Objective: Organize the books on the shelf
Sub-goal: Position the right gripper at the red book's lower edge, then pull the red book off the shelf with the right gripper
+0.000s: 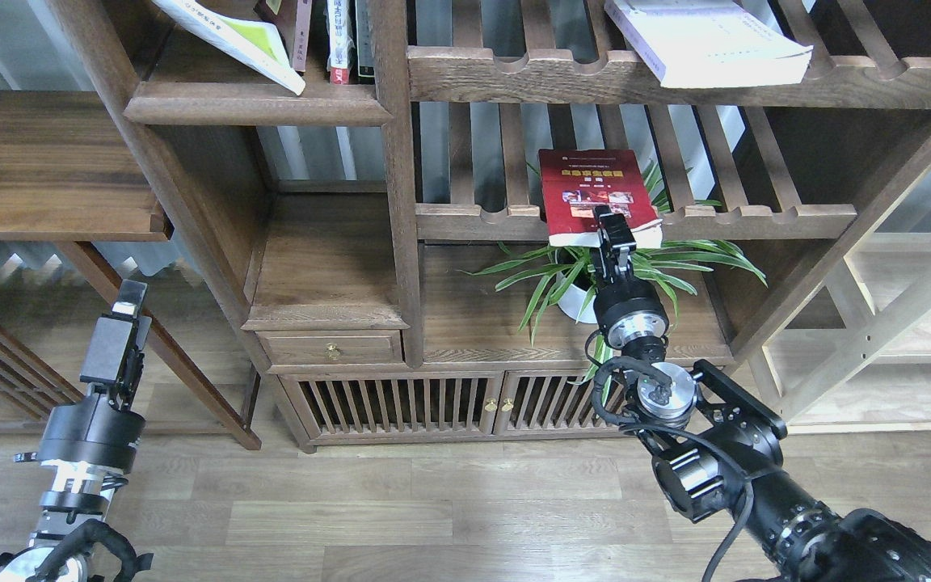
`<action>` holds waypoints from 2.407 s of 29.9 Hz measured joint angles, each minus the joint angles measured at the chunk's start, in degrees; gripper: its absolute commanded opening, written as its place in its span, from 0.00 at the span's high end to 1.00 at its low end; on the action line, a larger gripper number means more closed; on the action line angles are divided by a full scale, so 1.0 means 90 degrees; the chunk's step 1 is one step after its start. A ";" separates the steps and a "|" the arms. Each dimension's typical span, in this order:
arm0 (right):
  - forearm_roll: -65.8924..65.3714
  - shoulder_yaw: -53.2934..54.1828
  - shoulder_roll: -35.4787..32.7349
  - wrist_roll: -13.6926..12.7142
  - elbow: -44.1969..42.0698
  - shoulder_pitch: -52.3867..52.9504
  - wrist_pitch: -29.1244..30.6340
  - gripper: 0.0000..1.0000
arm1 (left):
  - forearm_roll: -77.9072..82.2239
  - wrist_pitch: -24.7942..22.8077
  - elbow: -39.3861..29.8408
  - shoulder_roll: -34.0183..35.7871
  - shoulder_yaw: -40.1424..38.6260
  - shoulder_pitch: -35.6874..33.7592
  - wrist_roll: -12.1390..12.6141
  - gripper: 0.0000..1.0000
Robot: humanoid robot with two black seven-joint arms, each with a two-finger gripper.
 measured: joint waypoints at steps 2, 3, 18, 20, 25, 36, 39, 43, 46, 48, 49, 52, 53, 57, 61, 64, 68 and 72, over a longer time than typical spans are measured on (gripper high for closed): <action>0.0021 -0.0007 0.0000 0.0000 -0.0044 0.0023 -0.0005 0.47 | 0.0000 0.0000 0.0000 0.0000 -0.0001 0.0004 0.0000 0.01; 0.0038 -0.0009 0.0000 -0.0001 -0.0060 0.0030 -0.0006 0.47 | 0.0000 0.0000 0.0003 0.0001 -0.0001 0.0010 0.0000 0.01; 0.0150 -0.0065 0.0000 0.0055 -0.0090 0.0033 0.0011 0.75 | 0.0000 0.0000 0.0029 0.0004 -0.0028 0.0043 -0.0020 0.01; 0.0149 -0.0117 0.0000 0.0071 -0.0049 0.0007 0.0017 0.76 | 0.0000 0.0000 0.0035 0.0004 -0.0030 0.0043 -0.0033 0.01; 0.0142 -0.0161 0.0000 0.0049 0.0246 -0.0114 0.0021 0.76 | -0.0034 0.0000 0.0035 0.0004 -0.0018 -0.0004 -0.0010 0.01; 0.0139 -0.0346 0.0000 -0.0005 0.0870 -0.0603 0.0028 0.83 | -0.0076 0.0000 0.0015 0.0040 0.0129 -0.0338 -0.0008 0.01; 0.0139 -0.0295 0.0000 0.0006 0.0889 -0.0645 0.0101 0.83 | -0.0071 0.0000 0.0027 0.0042 0.0136 -0.0342 -0.0008 0.01; 0.0126 -0.0259 0.0000 0.0016 0.0887 -0.0648 0.0219 0.74 | -0.0069 0.0000 0.0029 0.0051 0.0137 -0.0307 -0.0008 0.01; 0.0115 -0.0247 0.0000 0.0017 0.0847 -0.0620 0.0234 0.58 | -0.0065 0.0000 0.0029 0.0051 0.0155 -0.0268 -0.0001 0.01; 0.0103 -0.0245 0.0000 0.0018 0.0818 -0.0593 0.0234 0.51 | -0.0061 0.0000 0.0029 0.0047 0.0199 -0.0251 0.0007 0.01; 0.0097 -0.0243 0.0000 0.0017 0.0801 -0.0587 0.0229 0.46 | -0.0059 0.0000 0.0030 0.0045 0.0226 -0.0246 0.0009 0.01; 0.0087 -0.0240 0.0000 0.0008 0.0757 -0.0573 0.0192 0.40 | -0.0059 0.0000 0.0030 0.0044 0.0259 -0.0234 0.0009 0.01; 0.0085 -0.0240 0.0000 0.0003 0.0750 -0.0561 0.0186 0.39 | -0.0058 0.0000 0.0030 0.0043 0.0262 -0.0231 0.0009 0.01; 0.0082 -0.0253 0.0000 -0.0006 0.0670 -0.0467 0.0172 0.37 | -0.0058 0.0000 0.0021 0.0043 0.0264 -0.0212 0.0010 0.01; 0.0081 -0.0255 0.0000 -0.0006 0.0418 -0.0322 0.0169 0.37 | -0.0058 0.0000 -0.0004 0.0052 0.0263 -0.0139 0.0010 0.01; 0.0081 -0.0252 0.0000 -0.0006 0.0206 -0.0183 0.0169 0.38 | -0.0058 0.0000 -0.0024 0.0062 0.0223 -0.0073 0.0010 0.01; 0.0097 -0.0247 0.0000 -0.0006 0.0039 -0.0077 0.0169 0.45 | -0.0058 0.0000 -0.0046 0.0091 0.0146 -0.0008 0.0009 0.01; 0.0112 -0.0246 0.0000 -0.0006 -0.0001 -0.0061 0.0169 0.64 | -0.0059 0.0000 -0.0048 0.0132 0.0120 0.0023 -0.0006 0.01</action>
